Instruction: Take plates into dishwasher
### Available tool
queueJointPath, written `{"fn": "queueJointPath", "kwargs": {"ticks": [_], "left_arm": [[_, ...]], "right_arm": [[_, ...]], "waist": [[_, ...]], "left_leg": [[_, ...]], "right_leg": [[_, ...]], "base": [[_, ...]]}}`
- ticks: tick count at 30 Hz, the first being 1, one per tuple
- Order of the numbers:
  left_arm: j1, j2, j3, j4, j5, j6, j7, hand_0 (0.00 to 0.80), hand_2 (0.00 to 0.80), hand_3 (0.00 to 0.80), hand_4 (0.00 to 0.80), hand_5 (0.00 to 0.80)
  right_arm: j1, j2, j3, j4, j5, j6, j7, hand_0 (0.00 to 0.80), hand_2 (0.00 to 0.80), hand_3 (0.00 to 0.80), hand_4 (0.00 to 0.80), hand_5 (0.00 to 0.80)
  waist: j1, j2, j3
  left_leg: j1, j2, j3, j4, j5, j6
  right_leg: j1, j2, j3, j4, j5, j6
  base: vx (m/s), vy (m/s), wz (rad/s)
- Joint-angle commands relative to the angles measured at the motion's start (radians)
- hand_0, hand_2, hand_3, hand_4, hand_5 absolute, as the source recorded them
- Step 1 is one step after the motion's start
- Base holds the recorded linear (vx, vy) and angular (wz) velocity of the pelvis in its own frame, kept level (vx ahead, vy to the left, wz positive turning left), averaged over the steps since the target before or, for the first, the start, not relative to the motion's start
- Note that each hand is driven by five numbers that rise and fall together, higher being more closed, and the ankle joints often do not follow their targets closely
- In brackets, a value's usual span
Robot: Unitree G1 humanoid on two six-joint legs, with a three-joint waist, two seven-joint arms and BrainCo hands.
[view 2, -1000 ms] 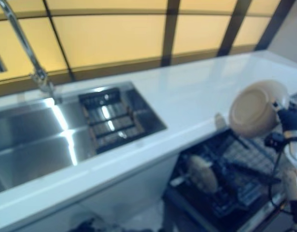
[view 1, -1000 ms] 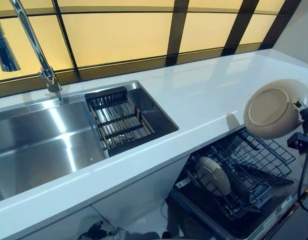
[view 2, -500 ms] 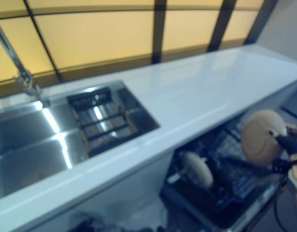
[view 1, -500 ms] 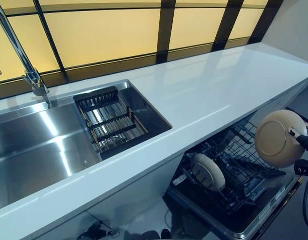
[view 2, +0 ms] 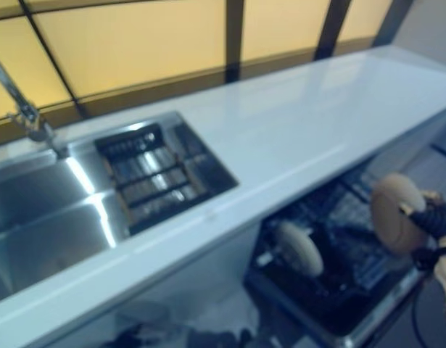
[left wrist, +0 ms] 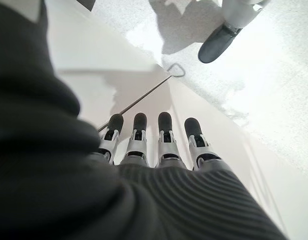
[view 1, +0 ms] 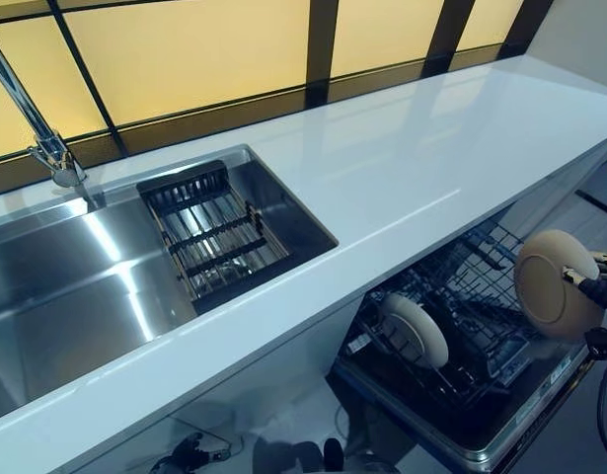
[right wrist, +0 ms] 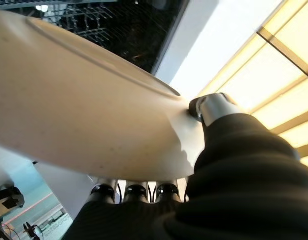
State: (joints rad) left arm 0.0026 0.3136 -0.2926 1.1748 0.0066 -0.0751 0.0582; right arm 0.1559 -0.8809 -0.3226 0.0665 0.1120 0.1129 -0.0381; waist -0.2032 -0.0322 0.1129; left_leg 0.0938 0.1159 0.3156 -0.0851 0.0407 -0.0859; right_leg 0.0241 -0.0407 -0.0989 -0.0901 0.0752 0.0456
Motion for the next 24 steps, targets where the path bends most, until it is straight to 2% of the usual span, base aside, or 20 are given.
{"fn": "queueJointPath", "kwargs": {"ticks": [1,15,24], "left_arm": [[-0.044,0.031,0.016,-0.002,0.0,-0.004,-0.006,0.0,0.0,0.0,0.0,0.0],[-0.037,0.027,-0.004,-0.029,0.031,0.01,-0.015,0.0,0.0,0.0,0.0,0.0],[-0.039,0.03,-0.015,-0.052,0.051,0.019,-0.024,0.0,0.0,0.0,0.0,0.0]], "right_arm": [[-0.106,-0.024,0.022,0.013,-0.044,-0.046,-0.019,0.8,0.8,0.8,0.8,0.8],[-0.192,-0.01,0.125,0.061,-0.147,-0.021,-0.064,0.8,0.8,0.8,0.8,0.8],[-0.262,0.015,0.189,0.115,-0.183,0.019,-0.082,0.8,0.8,0.8,0.8,0.8]], "waist": [[0.029,-0.045,0.007],[0.062,-0.036,0.024],[0.082,-0.033,0.044]], "left_leg": [[-0.039,-0.021,0.011,0.008,0.01,0.038],[-0.057,-0.017,-0.01,0.02,0.016,0.032],[-0.073,-0.013,-0.029,0.033,0.019,0.028]], "right_leg": [[0.029,0.056,-0.034,0.064,-0.095,-0.004],[0.027,0.05,-0.05,0.064,-0.099,-0.005],[0.022,0.048,-0.058,0.069,-0.1,-0.007]], "base": [[0.0,0.0,0.0],[0.009,-0.007,0.01],[0.012,-0.023,0.02]]}}
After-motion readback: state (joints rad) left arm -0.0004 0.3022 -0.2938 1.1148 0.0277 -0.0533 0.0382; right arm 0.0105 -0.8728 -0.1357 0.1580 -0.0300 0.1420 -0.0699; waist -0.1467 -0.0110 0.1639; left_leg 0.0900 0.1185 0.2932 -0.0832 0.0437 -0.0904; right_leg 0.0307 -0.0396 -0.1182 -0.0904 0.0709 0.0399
